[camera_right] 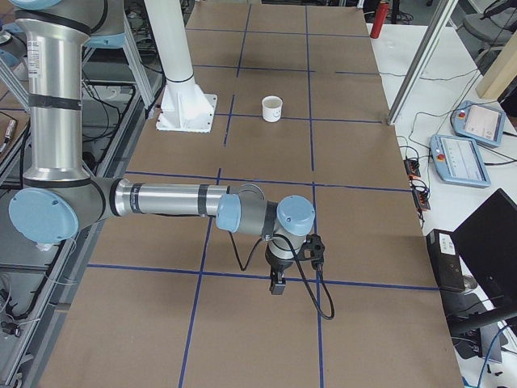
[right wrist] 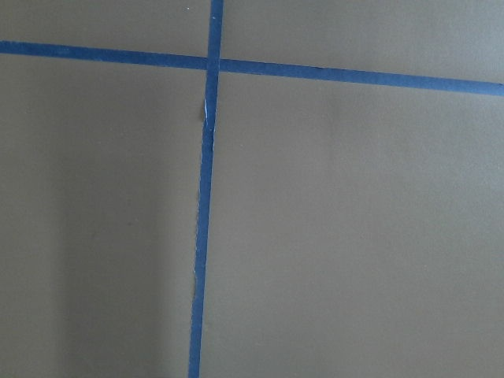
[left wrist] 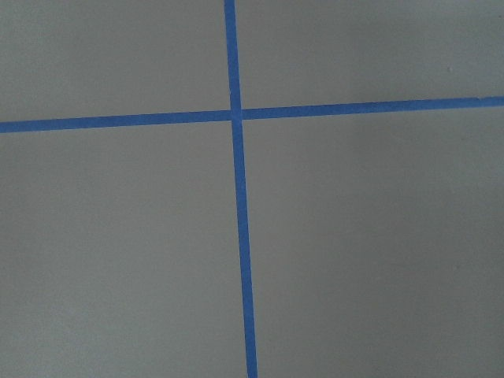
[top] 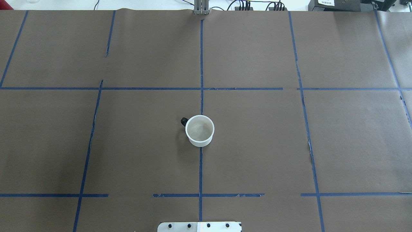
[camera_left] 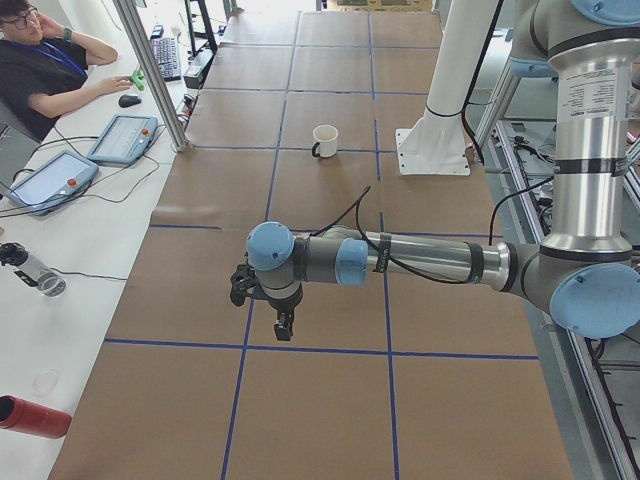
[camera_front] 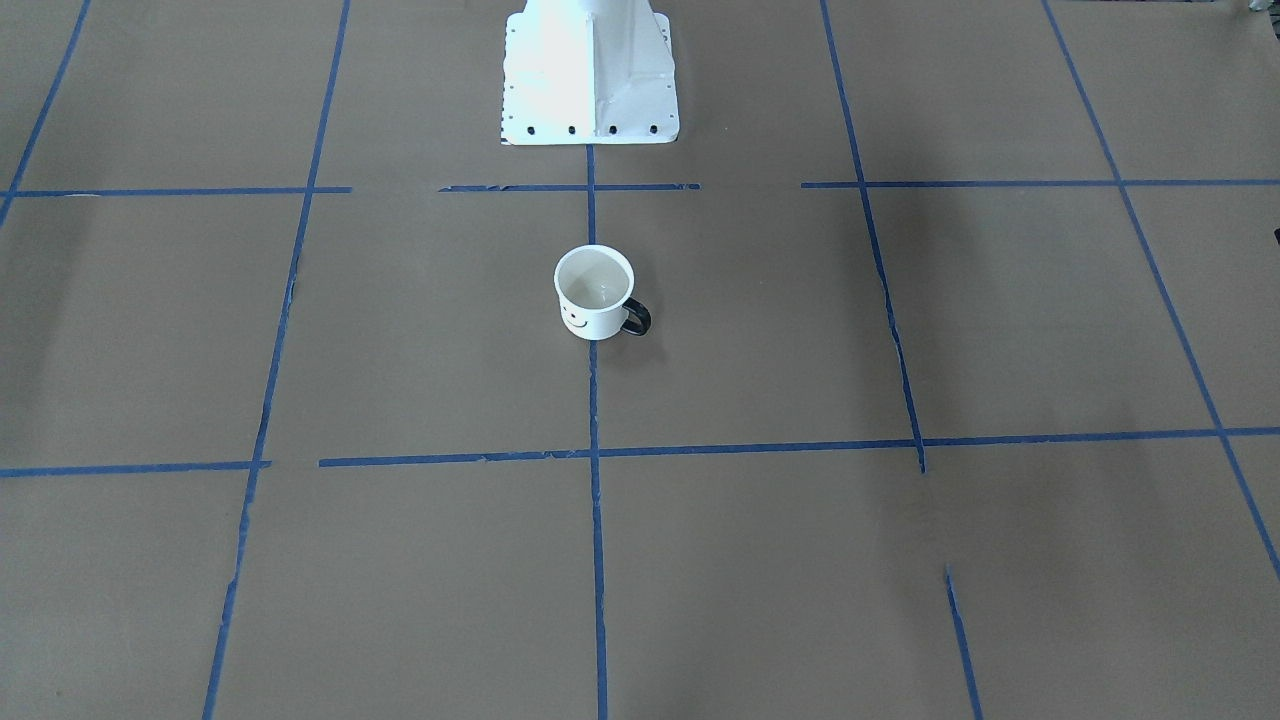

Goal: Flip mug

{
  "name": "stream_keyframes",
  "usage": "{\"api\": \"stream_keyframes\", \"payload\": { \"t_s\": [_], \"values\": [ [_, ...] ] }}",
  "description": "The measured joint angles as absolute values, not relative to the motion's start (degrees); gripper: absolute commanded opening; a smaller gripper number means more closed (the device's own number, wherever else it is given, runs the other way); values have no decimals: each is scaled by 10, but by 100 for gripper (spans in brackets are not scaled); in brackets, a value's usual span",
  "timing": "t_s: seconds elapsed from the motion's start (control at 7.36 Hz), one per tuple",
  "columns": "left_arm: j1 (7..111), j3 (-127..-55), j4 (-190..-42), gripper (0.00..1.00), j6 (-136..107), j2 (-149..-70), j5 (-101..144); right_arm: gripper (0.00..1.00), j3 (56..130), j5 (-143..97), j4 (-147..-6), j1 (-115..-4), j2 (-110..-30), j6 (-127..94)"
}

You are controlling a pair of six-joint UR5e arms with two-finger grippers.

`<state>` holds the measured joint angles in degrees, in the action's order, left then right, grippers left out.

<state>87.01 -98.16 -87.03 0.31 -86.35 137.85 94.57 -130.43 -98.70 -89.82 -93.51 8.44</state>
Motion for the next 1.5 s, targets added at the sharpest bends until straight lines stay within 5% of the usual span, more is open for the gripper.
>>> {"api": "stream_keyframes", "payload": {
  "t_s": [1.5],
  "values": [
    [878, -975, -870, 100, 4, -860, 1354, 100, 946, -1304, -987, -898, -935, 84]
  ]
}}
